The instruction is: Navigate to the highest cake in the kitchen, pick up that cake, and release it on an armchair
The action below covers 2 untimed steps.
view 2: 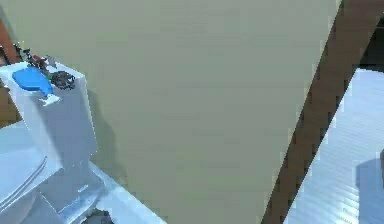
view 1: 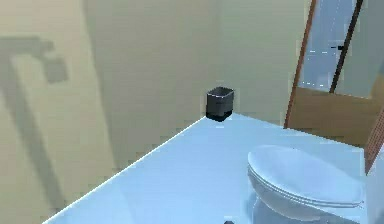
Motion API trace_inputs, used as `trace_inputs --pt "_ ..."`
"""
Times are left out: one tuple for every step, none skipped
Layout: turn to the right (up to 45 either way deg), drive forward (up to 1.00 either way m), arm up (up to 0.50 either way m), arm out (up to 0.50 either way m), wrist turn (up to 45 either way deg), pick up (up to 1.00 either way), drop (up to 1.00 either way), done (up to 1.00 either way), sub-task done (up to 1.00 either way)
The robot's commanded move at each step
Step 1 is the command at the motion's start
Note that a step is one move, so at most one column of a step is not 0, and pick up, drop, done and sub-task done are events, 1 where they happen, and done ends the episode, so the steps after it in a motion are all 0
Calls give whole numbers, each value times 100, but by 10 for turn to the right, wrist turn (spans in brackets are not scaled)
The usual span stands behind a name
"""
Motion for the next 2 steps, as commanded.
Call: trace_inputs --pt "0 100 0 0 0 0 0 0 0" --pt "-60 0 0 0 0 0 0 0 0"
